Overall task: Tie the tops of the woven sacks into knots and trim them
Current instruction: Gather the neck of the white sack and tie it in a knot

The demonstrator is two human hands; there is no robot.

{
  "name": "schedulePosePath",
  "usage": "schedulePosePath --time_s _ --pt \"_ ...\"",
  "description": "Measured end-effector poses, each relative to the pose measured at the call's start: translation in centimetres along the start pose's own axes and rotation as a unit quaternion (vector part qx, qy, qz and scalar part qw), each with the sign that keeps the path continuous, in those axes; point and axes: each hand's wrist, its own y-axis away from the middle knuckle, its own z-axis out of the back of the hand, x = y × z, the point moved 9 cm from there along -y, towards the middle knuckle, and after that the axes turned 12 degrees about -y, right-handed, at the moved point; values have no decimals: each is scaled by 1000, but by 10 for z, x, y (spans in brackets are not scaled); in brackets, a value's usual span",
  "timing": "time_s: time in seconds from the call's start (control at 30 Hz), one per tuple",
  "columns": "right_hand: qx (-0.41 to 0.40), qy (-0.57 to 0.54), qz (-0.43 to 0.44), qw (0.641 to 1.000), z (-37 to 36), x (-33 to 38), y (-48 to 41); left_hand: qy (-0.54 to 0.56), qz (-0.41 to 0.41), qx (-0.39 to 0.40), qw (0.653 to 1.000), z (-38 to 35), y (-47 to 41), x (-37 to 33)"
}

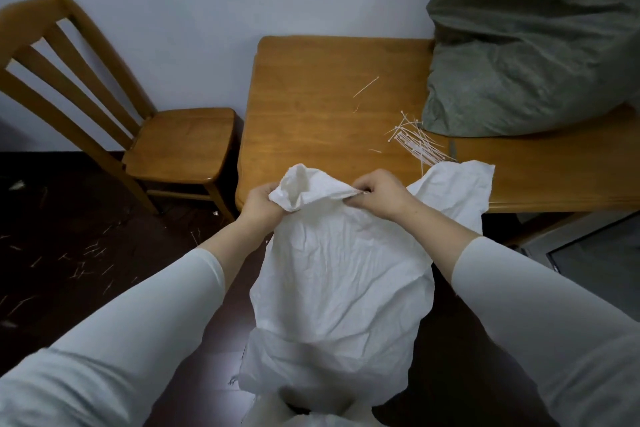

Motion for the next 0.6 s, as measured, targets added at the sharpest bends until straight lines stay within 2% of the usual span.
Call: schedulePosePath --time_s 0.1,0.17,0.27,0.33,0.37,0.43,0.5,0.6 --pt "-65 -99 7 993 10 8 -3 32 22 14 999 -9 2 12" --pt "-90 -147 18 985 12 16 -3 44 7 79 996 -29 6 13" --pt "-83 -191 36 977 4 27 -3 7 -40 205 978 -69 18 2" --pt "-70 -214 51 973 -3 32 -1 -3 -57 228 972 -88 18 1" --pt "-64 -226 56 970 -6 32 0 -4 -52 212 976 -92 16 2" --pt "-54 -238 63 968 -8 31 2 -18 -51 128 990 -88 8 7" --pt "-34 -231 69 970 -8 30 5 -34 -103 41 993 -75 5 2" --pt "20 -202 52 978 1 27 11 -63 -133 2 989 -65 6 1"
